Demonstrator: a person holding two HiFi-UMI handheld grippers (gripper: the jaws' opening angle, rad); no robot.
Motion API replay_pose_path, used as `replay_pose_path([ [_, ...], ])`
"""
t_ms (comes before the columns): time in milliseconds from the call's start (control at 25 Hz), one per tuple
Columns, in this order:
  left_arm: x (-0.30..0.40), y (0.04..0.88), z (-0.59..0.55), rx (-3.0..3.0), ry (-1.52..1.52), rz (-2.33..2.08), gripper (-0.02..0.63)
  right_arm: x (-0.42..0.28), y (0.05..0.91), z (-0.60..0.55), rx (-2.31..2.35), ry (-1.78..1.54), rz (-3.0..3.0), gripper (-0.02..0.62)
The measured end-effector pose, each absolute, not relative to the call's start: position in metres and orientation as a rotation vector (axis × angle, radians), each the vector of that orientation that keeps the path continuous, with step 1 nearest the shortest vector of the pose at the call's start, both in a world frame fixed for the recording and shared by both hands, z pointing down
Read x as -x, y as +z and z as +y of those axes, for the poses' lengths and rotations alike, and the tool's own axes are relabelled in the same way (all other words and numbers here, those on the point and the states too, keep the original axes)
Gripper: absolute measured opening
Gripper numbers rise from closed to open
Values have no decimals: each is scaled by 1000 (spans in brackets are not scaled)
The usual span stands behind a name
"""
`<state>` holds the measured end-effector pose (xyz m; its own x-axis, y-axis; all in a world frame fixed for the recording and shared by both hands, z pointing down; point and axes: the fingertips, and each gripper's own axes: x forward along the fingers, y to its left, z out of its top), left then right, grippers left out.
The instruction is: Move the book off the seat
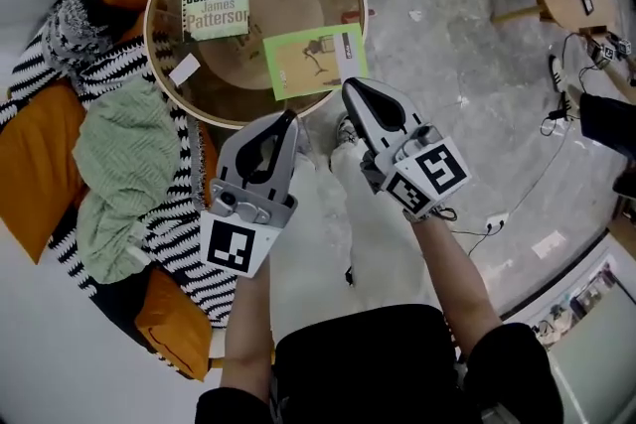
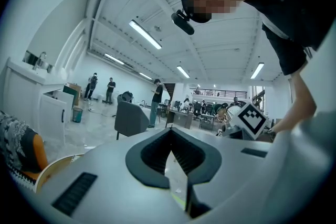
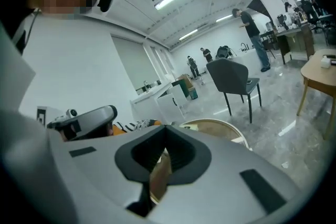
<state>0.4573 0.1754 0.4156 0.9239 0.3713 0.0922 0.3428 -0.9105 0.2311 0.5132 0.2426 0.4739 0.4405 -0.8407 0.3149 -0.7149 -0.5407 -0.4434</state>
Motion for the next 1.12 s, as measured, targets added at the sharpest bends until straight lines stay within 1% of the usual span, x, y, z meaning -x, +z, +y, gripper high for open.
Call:
replay_pose_path([
  [560,-425,311,198,-2870,117,560,9,-479,322,253,2416,-533,1425,15],
  [1120,-402,213,223,-2939,-2,580,9,-458,207,284,2415,-355,1431,15],
])
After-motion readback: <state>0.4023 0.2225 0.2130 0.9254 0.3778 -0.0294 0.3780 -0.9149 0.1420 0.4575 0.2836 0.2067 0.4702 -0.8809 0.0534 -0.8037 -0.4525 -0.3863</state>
